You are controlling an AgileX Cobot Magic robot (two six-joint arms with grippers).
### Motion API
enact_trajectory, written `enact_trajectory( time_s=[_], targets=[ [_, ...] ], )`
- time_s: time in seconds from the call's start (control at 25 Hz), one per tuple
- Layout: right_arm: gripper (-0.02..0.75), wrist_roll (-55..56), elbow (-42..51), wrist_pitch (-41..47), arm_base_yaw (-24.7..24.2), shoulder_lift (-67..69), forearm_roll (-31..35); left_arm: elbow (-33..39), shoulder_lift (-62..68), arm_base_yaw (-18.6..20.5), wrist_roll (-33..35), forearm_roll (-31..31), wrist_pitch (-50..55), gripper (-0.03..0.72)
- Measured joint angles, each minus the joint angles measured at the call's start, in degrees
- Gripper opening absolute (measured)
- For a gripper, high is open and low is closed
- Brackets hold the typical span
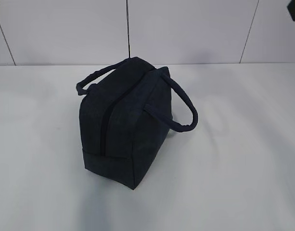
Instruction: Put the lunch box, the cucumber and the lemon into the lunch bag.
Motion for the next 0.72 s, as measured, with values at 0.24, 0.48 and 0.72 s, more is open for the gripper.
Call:
enact_trajectory(
  time_s=[0.24, 0.48, 0.72],
  targets=[
    [0.475, -0.03, 10.04, 0.04, 0.0, -12.24, 0.0, 9.25, -10.51, 0.0, 0.0, -0.1, 0.14, 0.308],
    [0.475, -2.63, 18.08, 0.3, 0.0, -23.95, 0.0, 16.82, -19.63, 0.0, 0.0, -0.46, 0.27, 0.291],
    [0.475, -3.6, 24.23, 0.46, 0.0, -34.82, 0.0, 23.4, -29.98, 0.0, 0.0, -2.03, 0.42, 0.272]
  ],
)
